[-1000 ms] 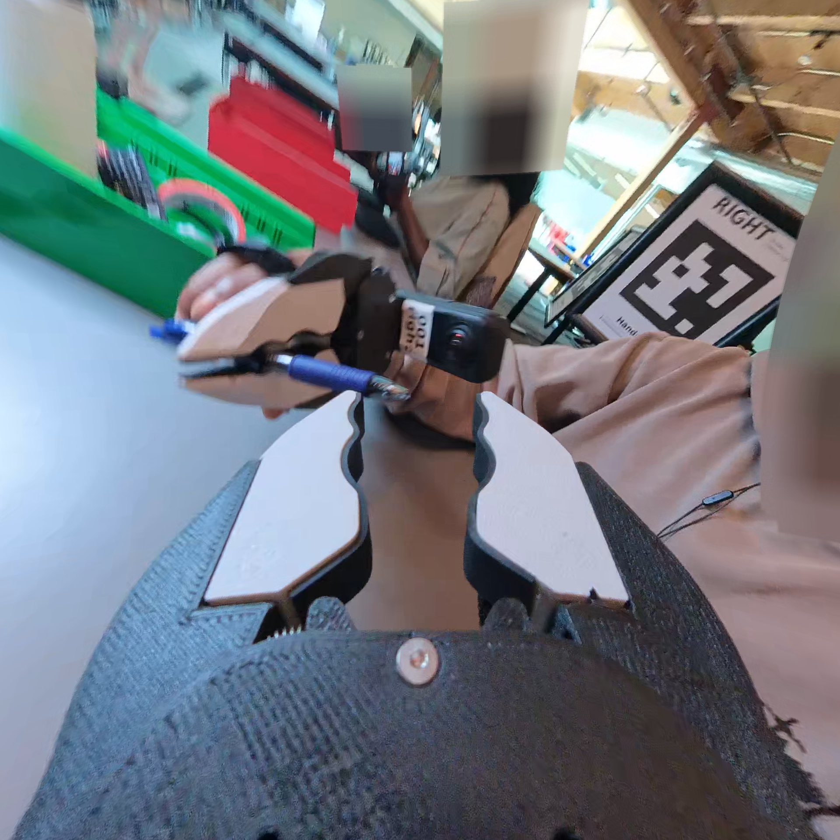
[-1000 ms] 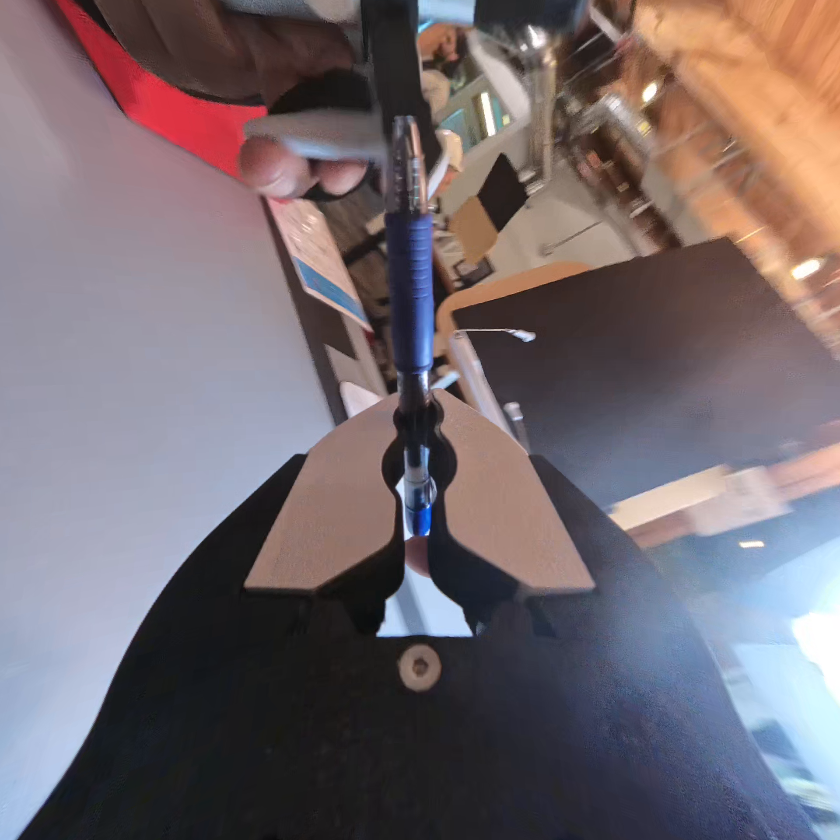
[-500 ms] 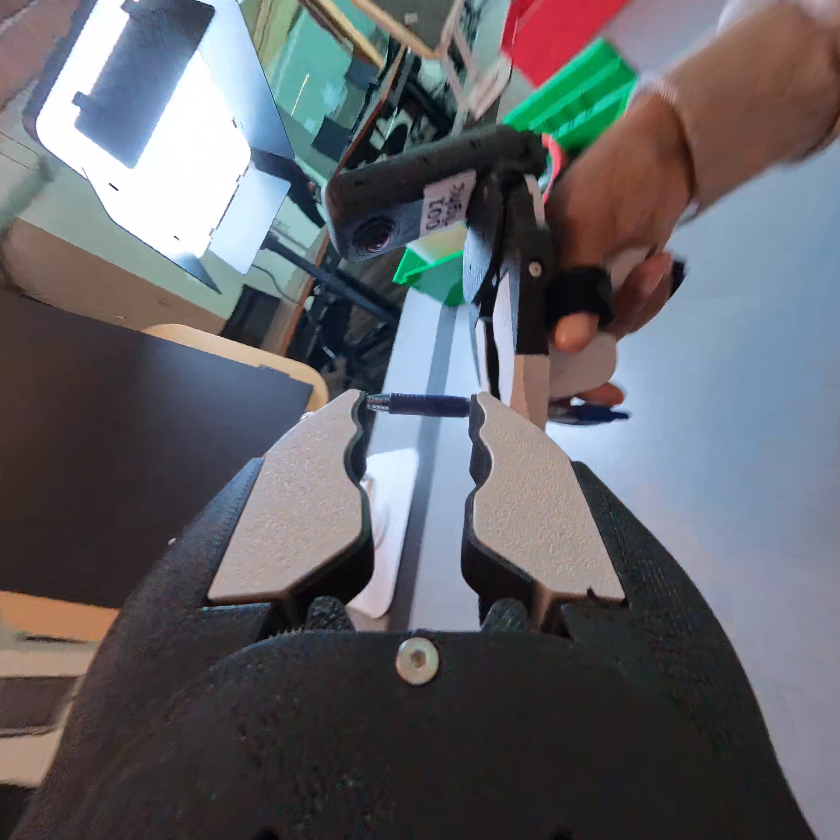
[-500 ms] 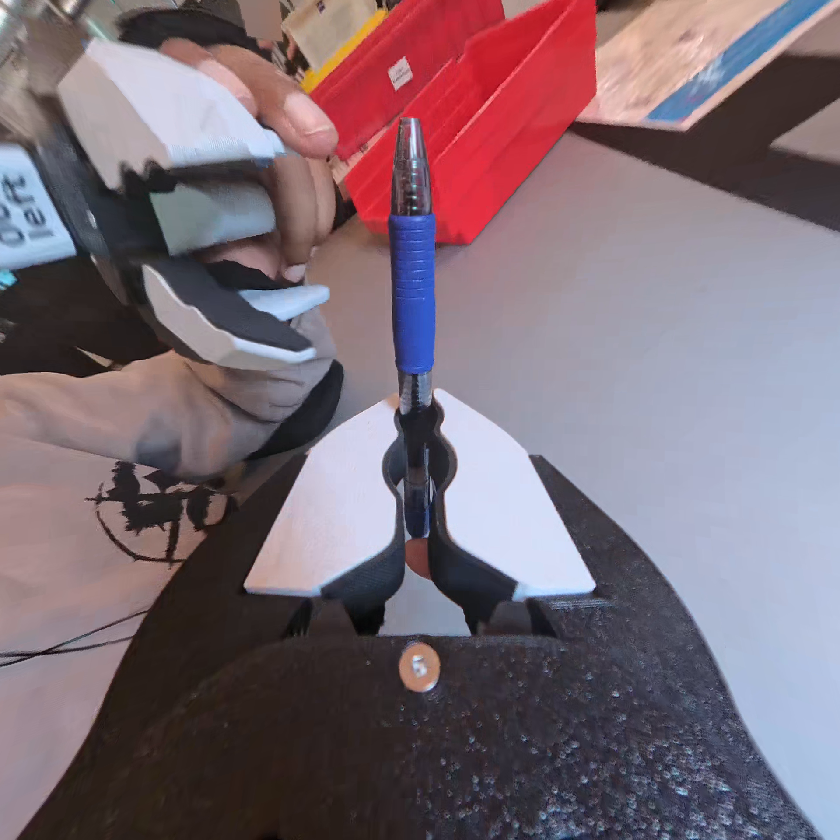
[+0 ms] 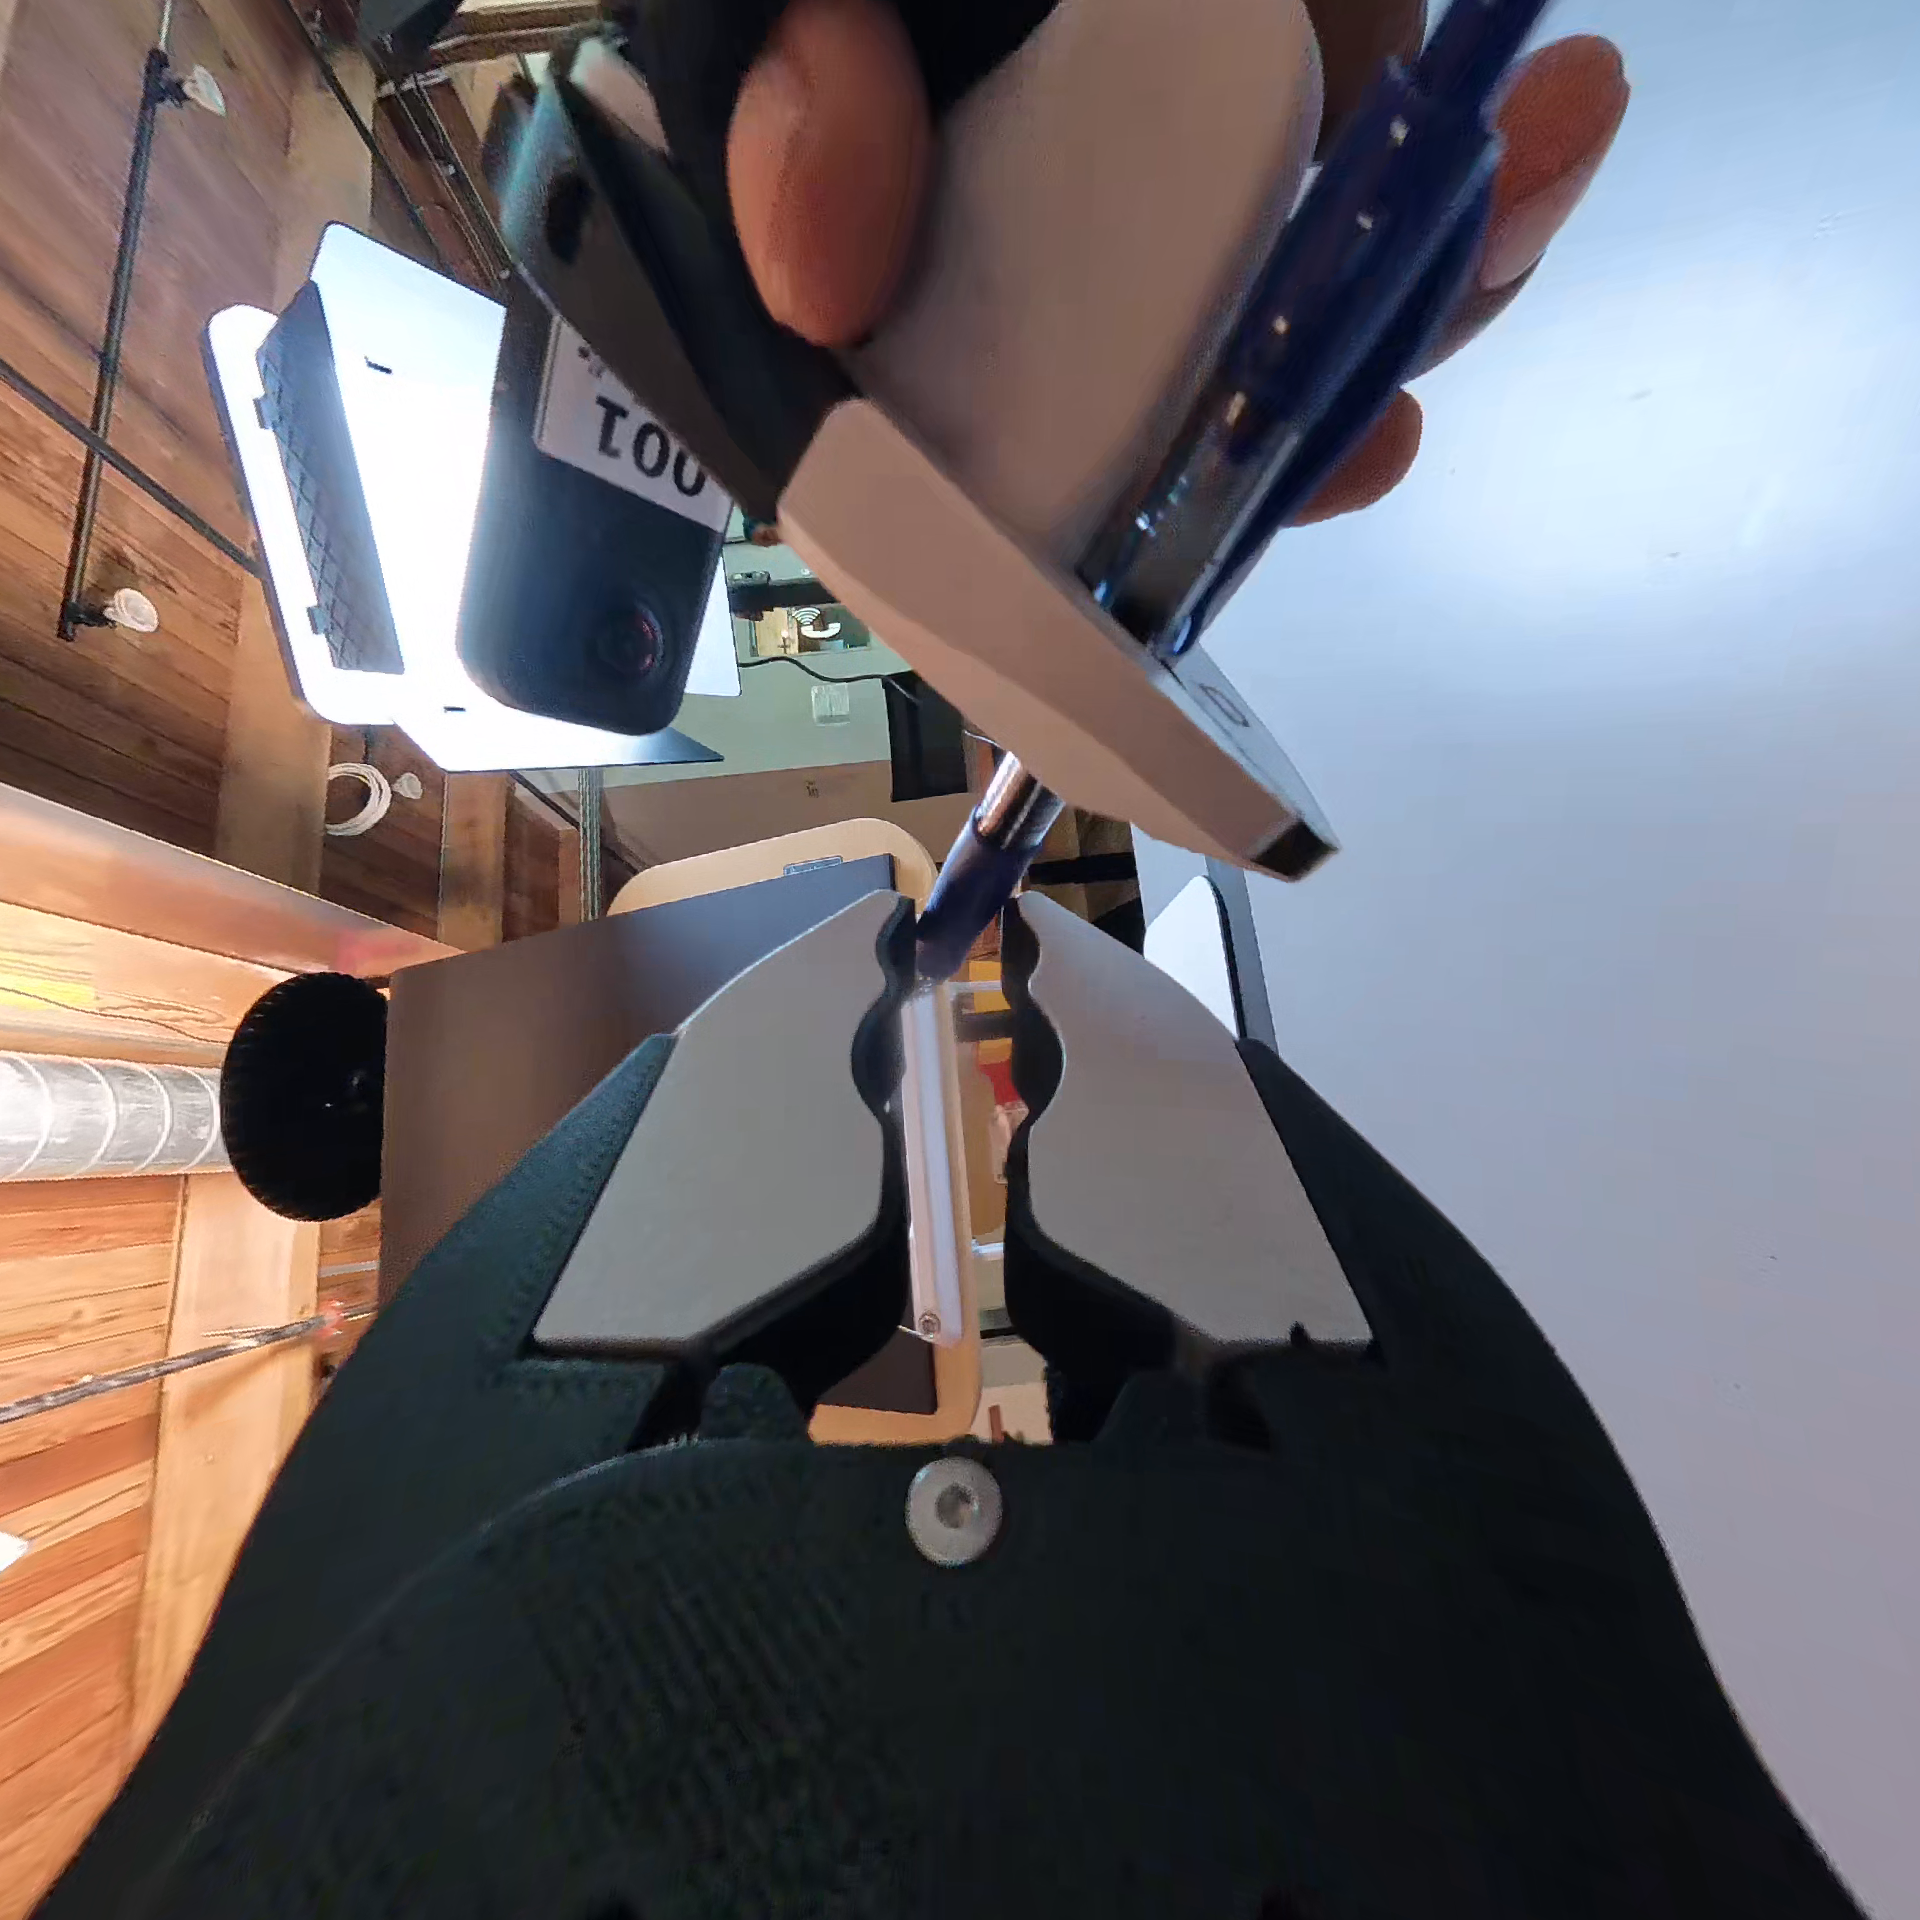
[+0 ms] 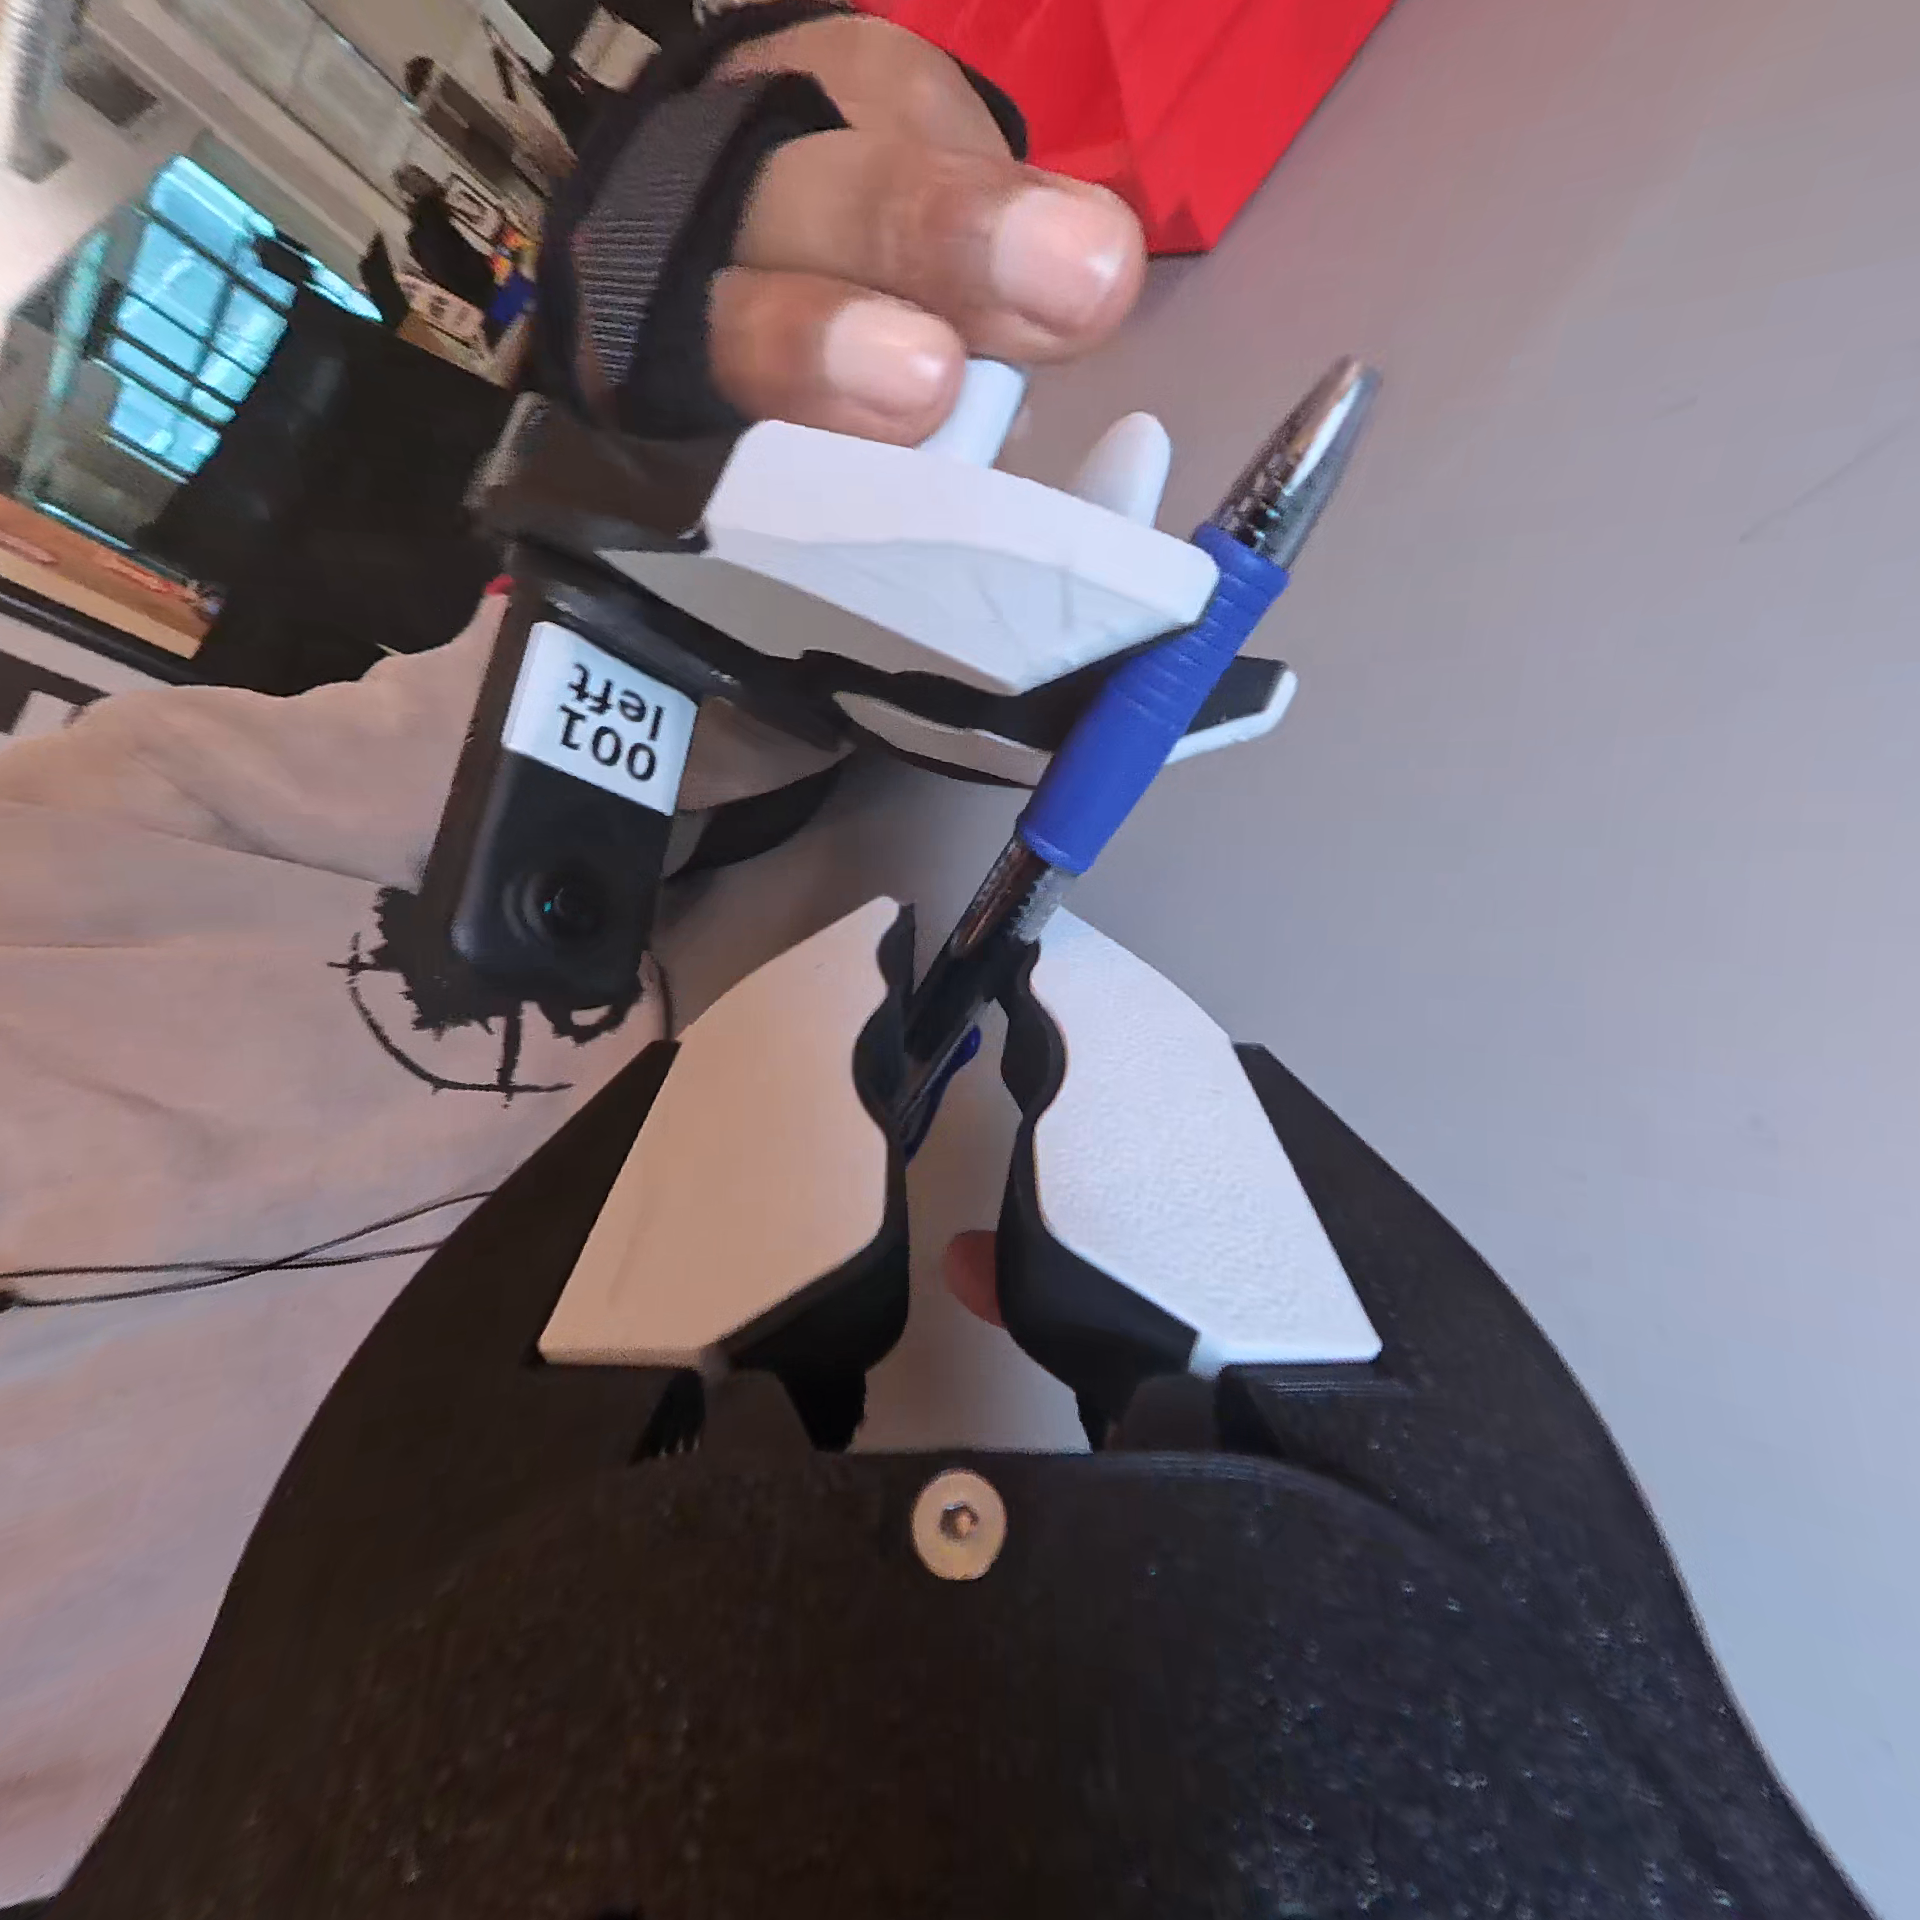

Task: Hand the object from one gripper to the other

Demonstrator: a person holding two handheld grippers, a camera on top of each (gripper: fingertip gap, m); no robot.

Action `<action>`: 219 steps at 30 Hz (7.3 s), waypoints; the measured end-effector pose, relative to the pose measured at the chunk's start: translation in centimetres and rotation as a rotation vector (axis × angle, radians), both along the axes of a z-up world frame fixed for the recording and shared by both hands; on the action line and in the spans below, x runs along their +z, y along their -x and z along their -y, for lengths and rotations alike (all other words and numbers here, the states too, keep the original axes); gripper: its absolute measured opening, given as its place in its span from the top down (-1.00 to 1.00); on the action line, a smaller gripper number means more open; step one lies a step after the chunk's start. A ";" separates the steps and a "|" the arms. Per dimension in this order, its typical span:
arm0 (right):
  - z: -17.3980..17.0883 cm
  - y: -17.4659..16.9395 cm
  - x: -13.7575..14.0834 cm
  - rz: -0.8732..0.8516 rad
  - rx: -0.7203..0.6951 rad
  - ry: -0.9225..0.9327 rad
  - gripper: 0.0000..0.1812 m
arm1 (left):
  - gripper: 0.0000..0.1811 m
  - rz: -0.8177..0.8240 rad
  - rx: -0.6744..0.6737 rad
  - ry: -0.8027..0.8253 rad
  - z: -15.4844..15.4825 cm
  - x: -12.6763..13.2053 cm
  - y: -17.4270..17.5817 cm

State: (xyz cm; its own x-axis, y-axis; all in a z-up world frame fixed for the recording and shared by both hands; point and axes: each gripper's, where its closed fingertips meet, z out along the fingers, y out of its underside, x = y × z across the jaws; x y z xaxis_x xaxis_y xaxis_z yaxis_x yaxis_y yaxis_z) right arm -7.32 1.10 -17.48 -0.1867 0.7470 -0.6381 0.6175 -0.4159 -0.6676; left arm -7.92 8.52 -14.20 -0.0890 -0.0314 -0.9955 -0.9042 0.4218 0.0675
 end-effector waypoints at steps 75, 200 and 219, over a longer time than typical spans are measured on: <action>-26.4 -31.1 12.7 -0.026 -1.428 -0.820 0.50 | 0.64 1.552 -0.199 0.635 2.0 15.8 13.8; 4.6 -2.1 10.7 -0.938 -0.476 -1.515 0.88 | 0.67 1.852 -0.976 1.917 9.8 6.0 -3.6; 3.1 -1.9 9.6 -0.873 -0.512 -1.677 0.88 | 0.83 1.856 -0.913 1.869 9.6 6.3 -3.3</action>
